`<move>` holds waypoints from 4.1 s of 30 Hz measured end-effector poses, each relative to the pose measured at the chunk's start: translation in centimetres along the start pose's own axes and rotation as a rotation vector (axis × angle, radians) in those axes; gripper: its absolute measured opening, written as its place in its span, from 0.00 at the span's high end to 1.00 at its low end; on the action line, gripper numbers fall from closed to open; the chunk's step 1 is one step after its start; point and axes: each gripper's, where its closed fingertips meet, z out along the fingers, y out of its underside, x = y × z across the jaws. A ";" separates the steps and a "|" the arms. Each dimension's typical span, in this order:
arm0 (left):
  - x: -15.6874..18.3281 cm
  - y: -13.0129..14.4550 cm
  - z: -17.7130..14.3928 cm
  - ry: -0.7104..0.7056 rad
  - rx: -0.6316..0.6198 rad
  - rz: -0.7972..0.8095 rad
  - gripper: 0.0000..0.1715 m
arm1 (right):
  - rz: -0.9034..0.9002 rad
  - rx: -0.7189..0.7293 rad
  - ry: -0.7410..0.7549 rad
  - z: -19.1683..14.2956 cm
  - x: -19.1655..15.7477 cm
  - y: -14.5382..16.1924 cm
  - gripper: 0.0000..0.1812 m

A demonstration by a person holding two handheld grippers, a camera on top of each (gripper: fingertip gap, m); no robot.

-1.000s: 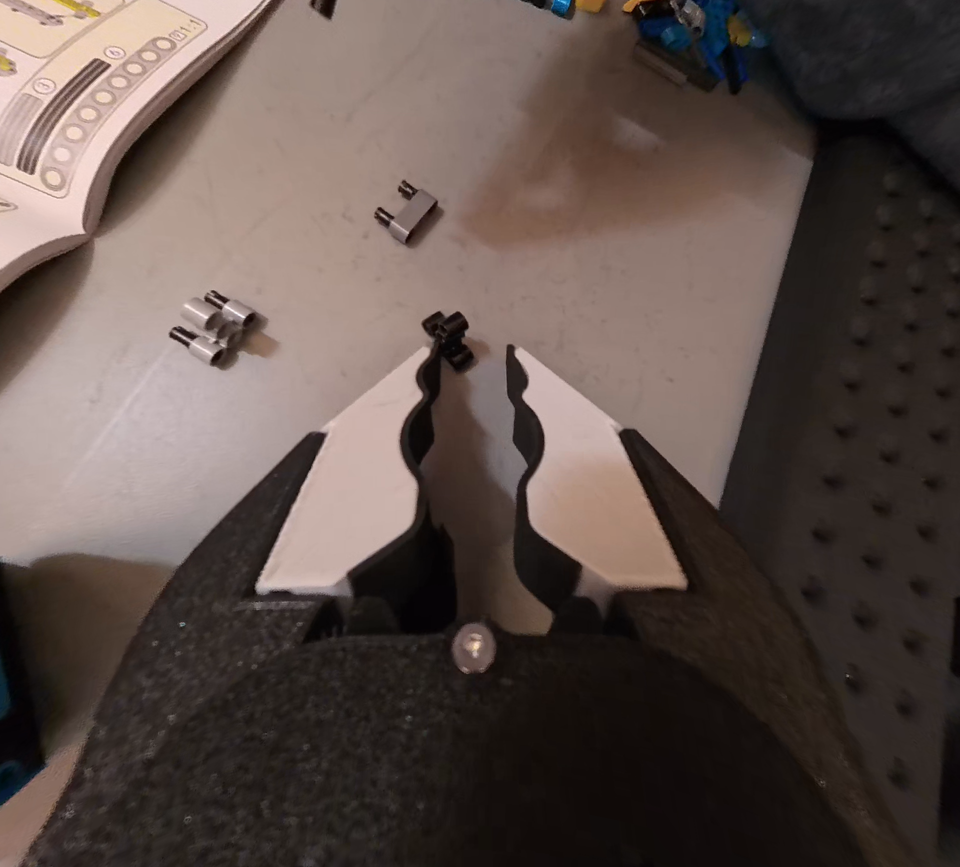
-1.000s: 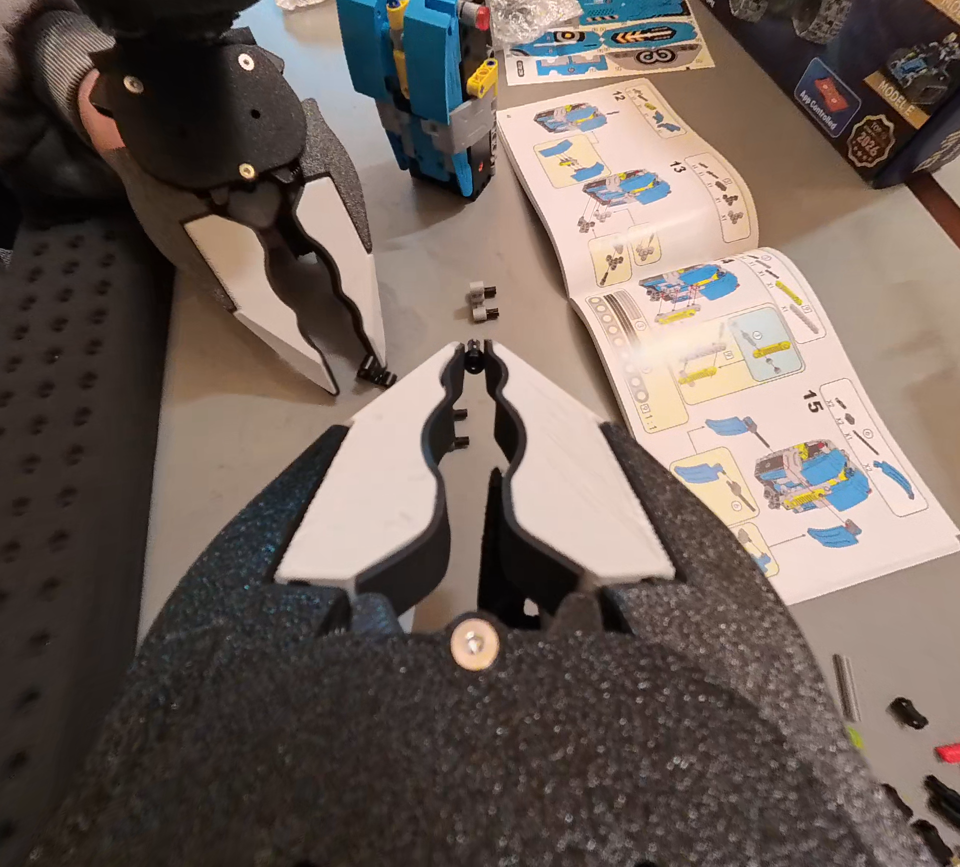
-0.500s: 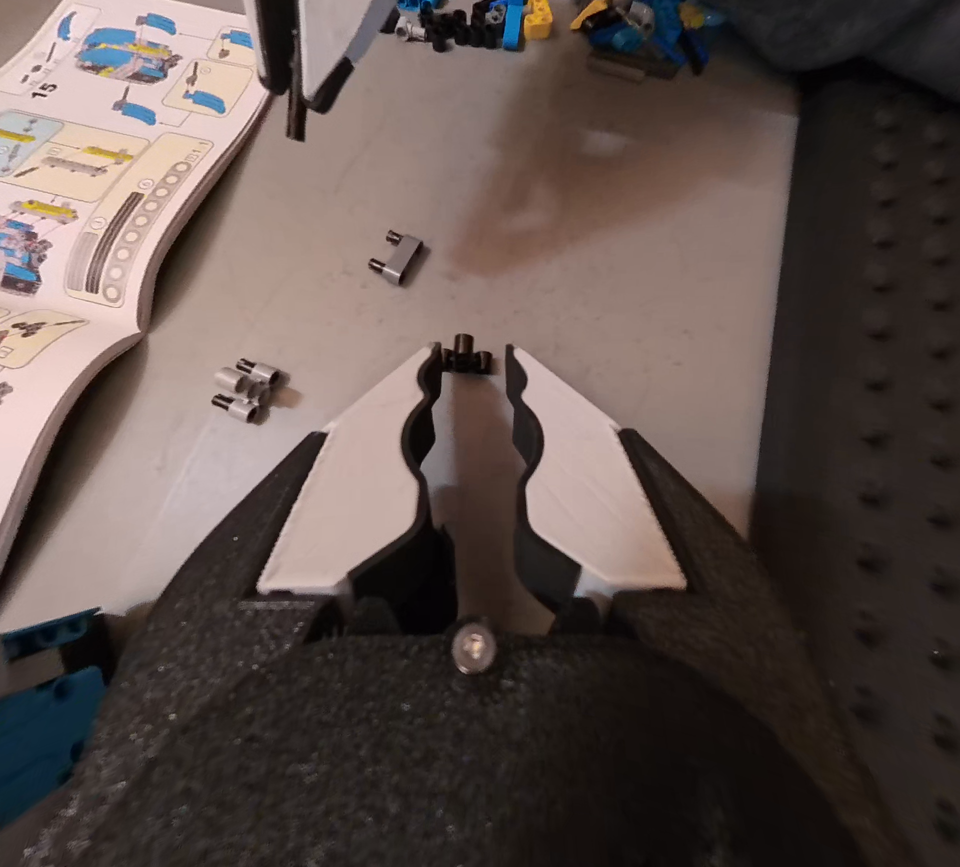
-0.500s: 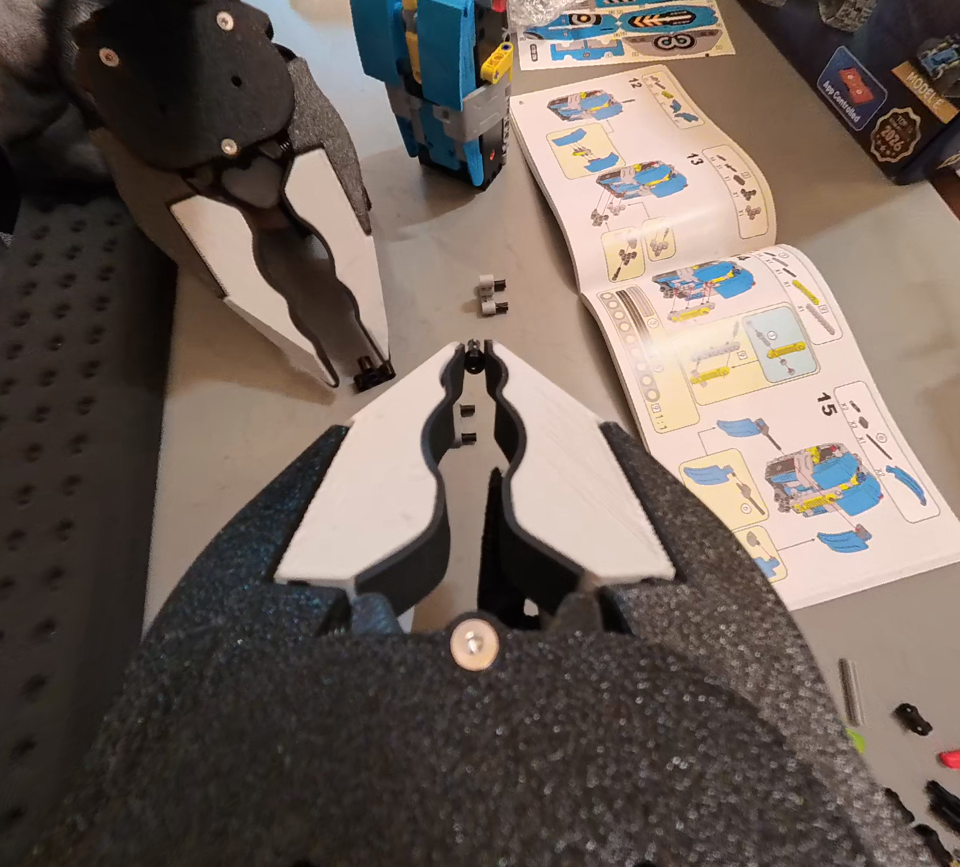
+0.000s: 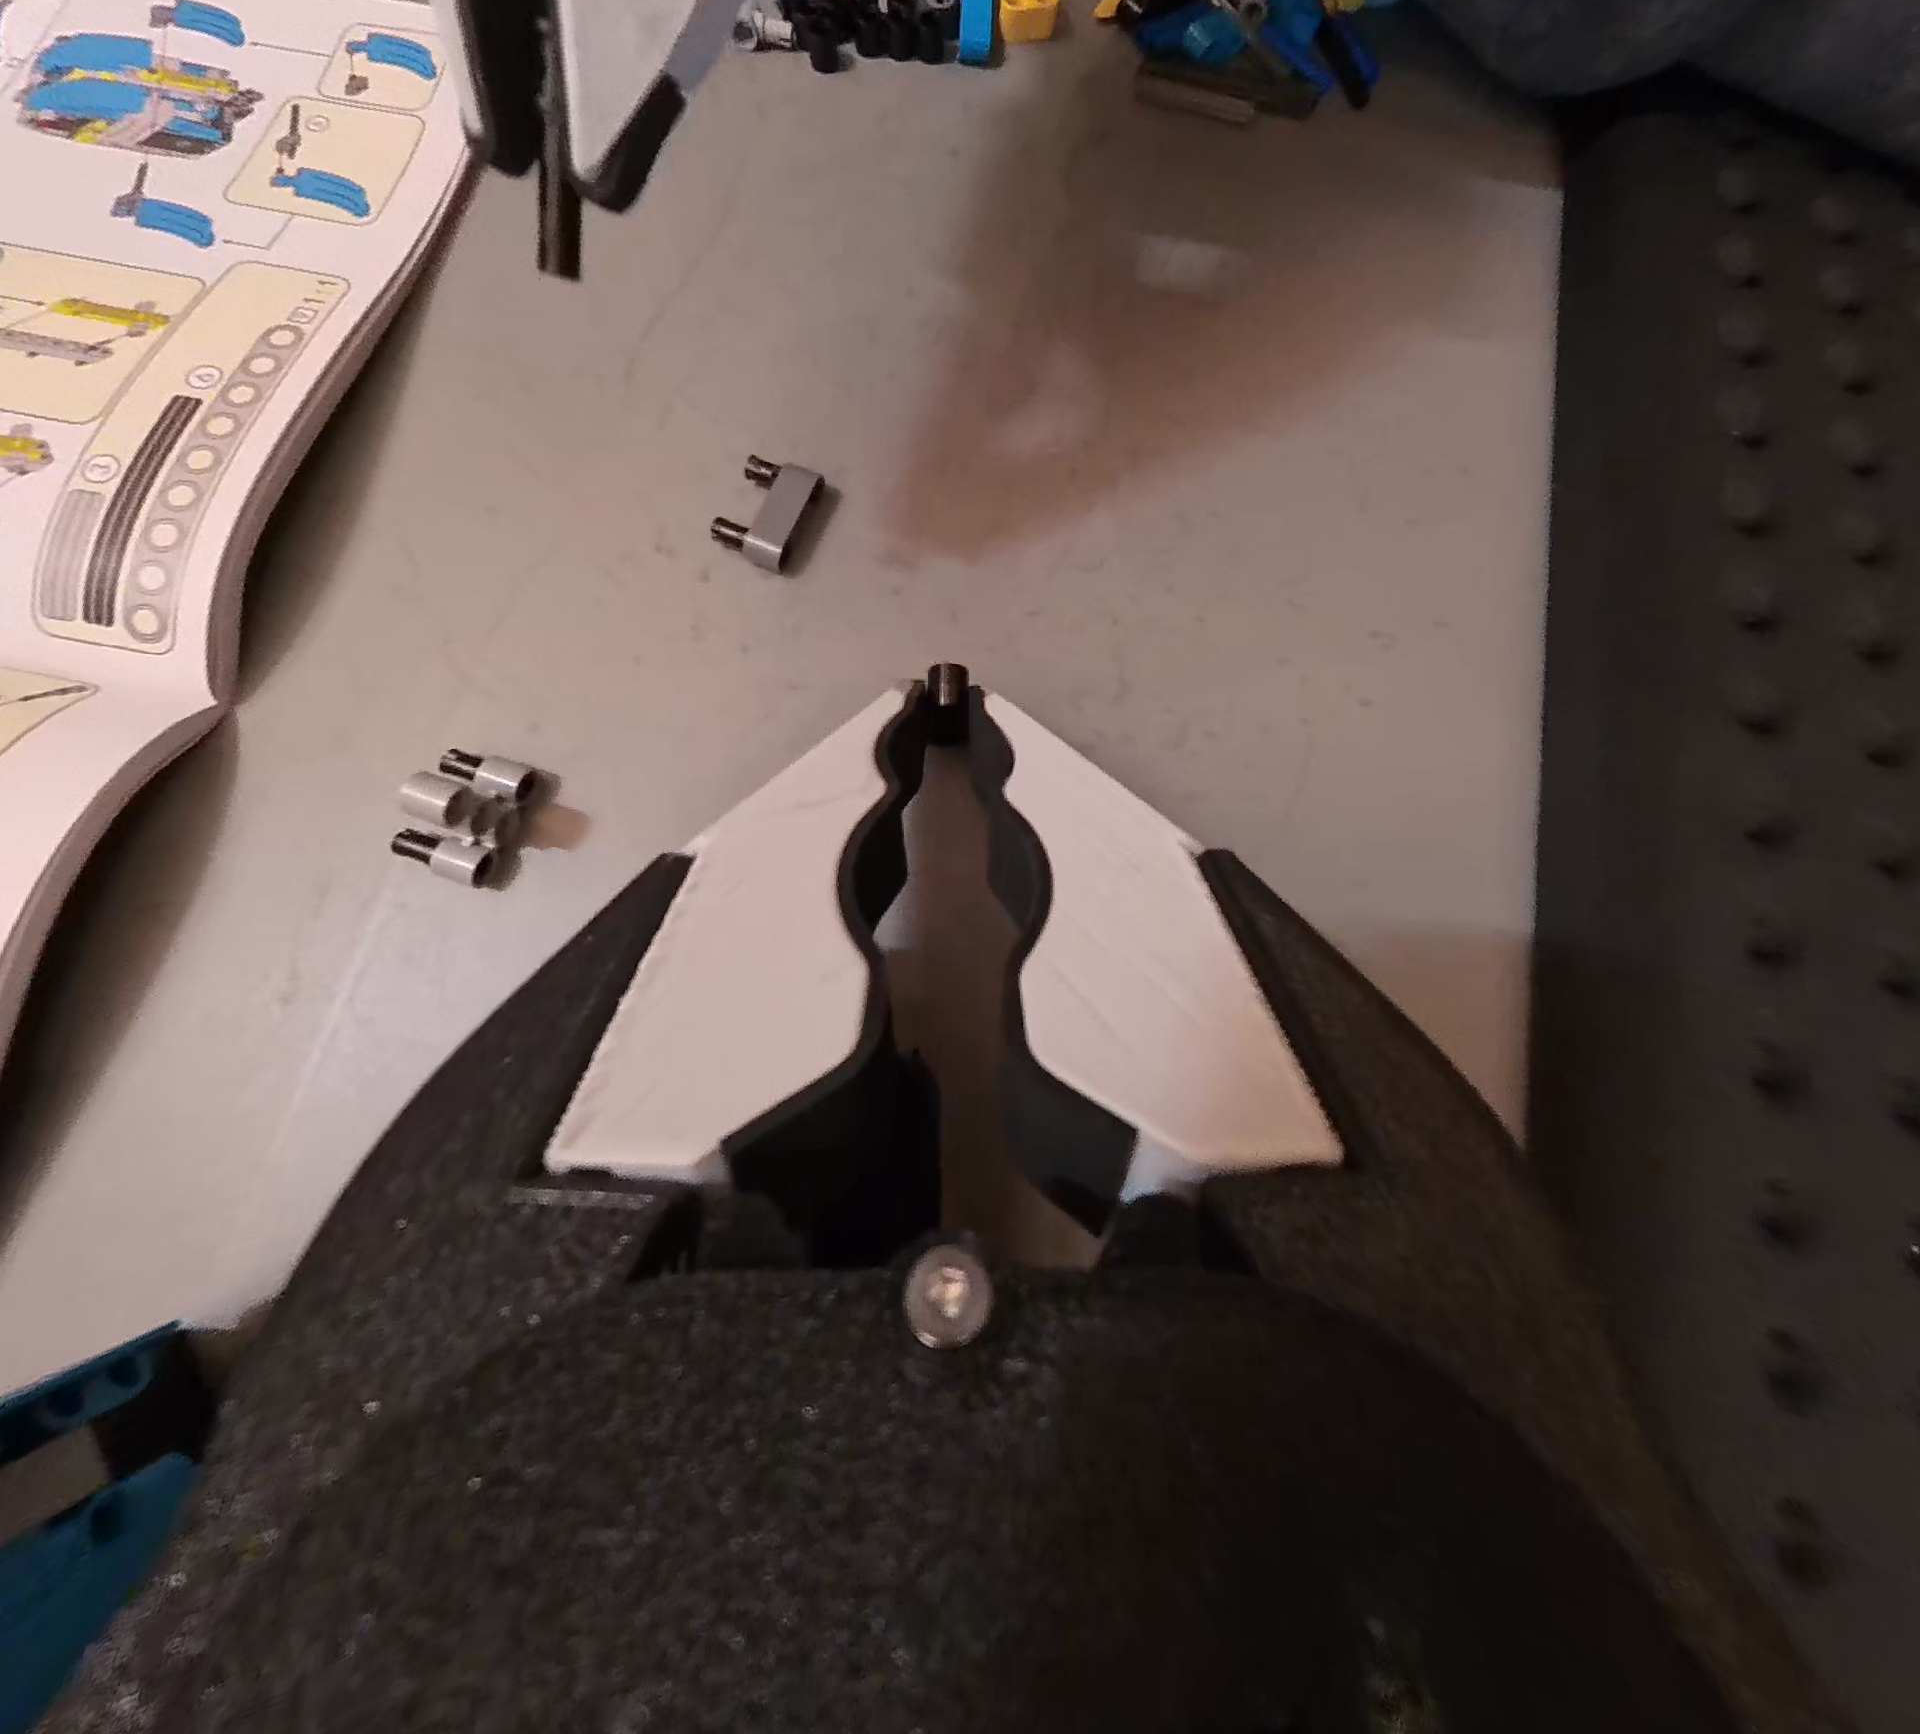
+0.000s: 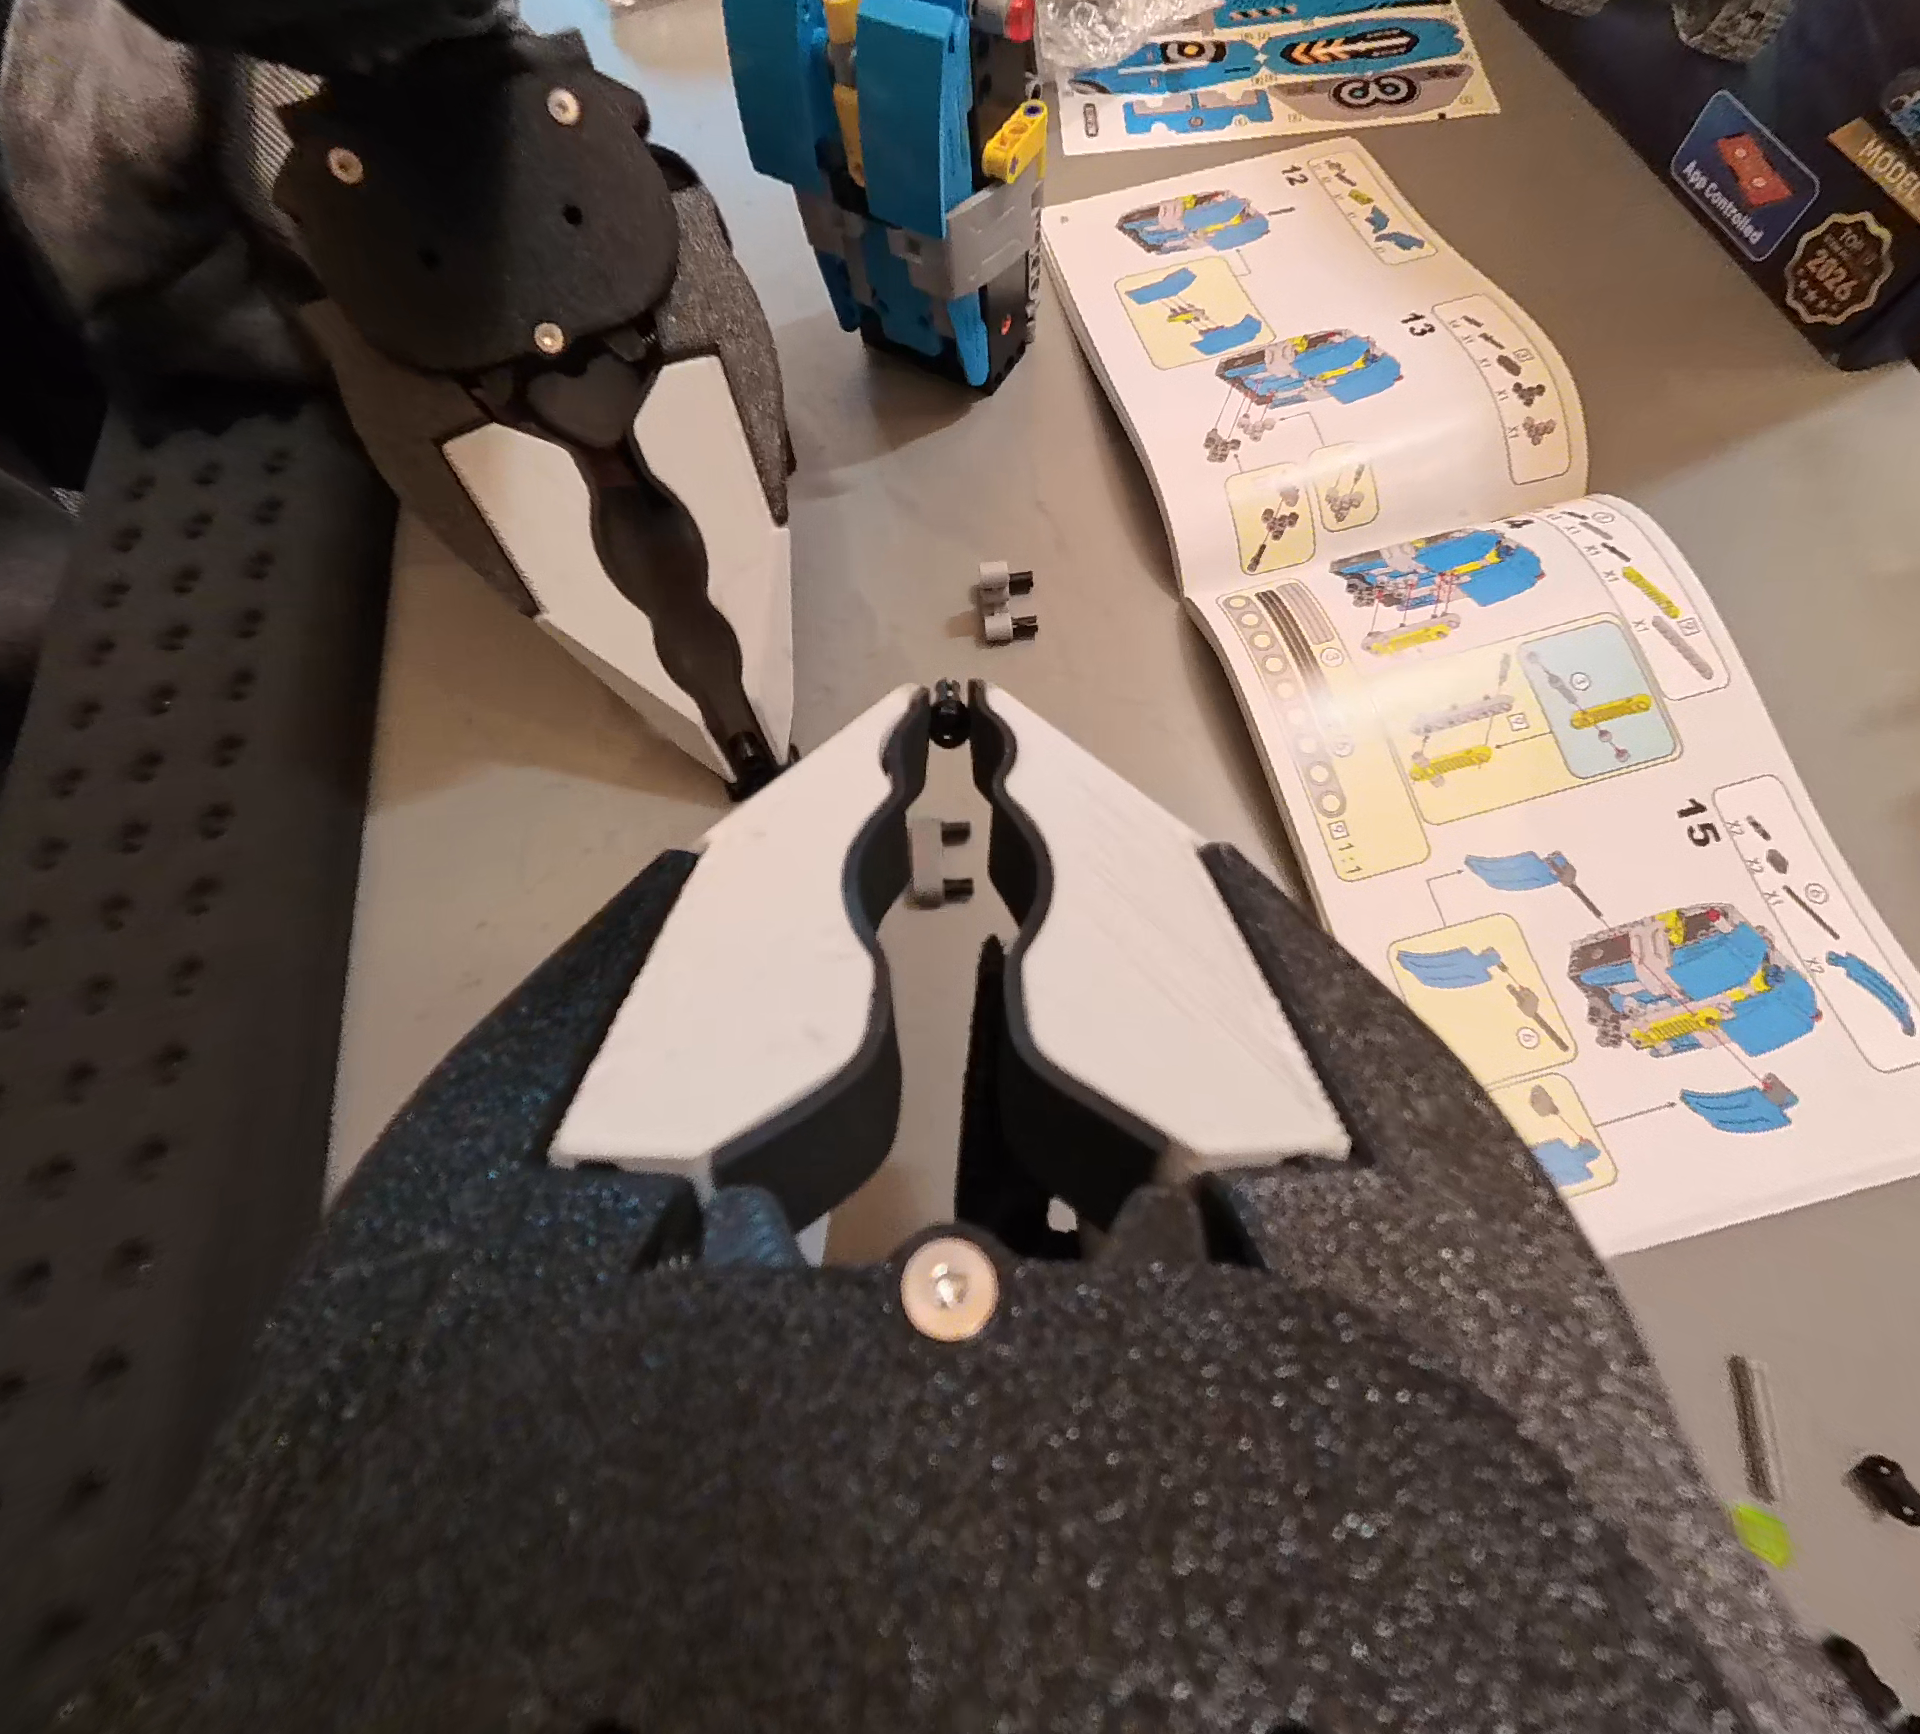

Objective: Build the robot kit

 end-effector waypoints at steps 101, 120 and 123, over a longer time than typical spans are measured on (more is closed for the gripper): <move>1.1 2.9 -2.3 -0.003 -0.158 0.110 0.87 | -0.122 -0.691 -0.023 -0.8 -4.5 8.5 0.96; 0.7 -11.5 -17.1 0.303 1.060 -0.263 0.87 | -0.120 0.623 -0.088 -3.4 -8.3 -12.9 0.97; 0.4 -11.7 -17.9 0.372 1.113 -0.333 0.87 | -0.159 0.623 -0.020 -3.0 -8.5 -13.3 0.97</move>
